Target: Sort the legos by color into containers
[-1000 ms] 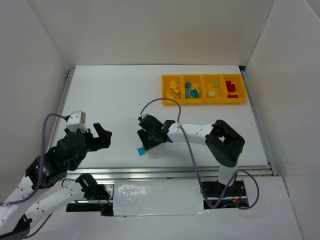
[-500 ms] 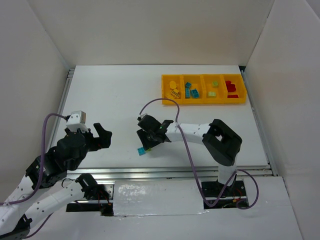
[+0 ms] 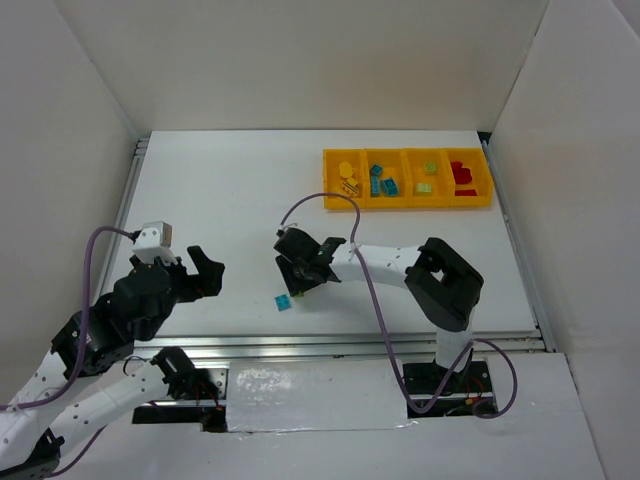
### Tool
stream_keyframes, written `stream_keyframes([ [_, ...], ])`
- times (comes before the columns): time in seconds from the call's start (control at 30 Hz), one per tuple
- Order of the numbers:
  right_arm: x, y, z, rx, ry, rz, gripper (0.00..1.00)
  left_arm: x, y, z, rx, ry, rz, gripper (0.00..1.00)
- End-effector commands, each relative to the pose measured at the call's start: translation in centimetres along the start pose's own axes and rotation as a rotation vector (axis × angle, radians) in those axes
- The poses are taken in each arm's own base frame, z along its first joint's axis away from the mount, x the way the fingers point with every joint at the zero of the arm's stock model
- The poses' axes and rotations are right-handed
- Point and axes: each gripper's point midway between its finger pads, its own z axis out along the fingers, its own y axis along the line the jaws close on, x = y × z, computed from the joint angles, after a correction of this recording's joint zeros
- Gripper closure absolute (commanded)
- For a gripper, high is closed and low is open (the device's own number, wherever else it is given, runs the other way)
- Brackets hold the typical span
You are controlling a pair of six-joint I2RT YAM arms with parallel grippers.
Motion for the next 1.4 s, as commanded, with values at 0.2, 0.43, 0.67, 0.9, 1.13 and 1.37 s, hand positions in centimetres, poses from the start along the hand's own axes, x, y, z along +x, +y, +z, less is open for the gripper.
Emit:
stream_keyframes([
  [0.2, -0.6, -0.6, -0.4, 0.058, -0.008, 0.068, 0.35, -0.7, -0.5, 0.1, 0.020, -0.028, 0.003, 0.01],
  [0.43, -1.8, -0.4, -1.7, 0.053, -0.046, 0.094, 0.30, -0.7, -0.5, 0.1, 0.023, -0.027, 0.004, 0.00],
  [0.67, -1.4, -0.5, -0.2, 0.081, -0.010, 0.077, 0.36, -0.7, -0.5, 0.0, 0.025, -0.030, 0.001, 0.01],
  [0.9, -1.2, -0.6, 0.9, 0.097, 0.005, 0.075, 0.42, -0.7, -0.5, 0.0, 0.026, -0.031, 0.001, 0.01],
  [1.13, -0.9, -1.2, 1.3, 0.130, 0.015, 0.074, 0.56, -0.8, -0.5, 0.0, 0.027, -0.033, 0.001, 0.00],
  [1.37, -2.7, -1.8, -0.6, 0.127, -0.043, 0.088, 1.00, -0.8, -0.4, -0.1, 0.029, -0.035, -0.003, 0.00],
])
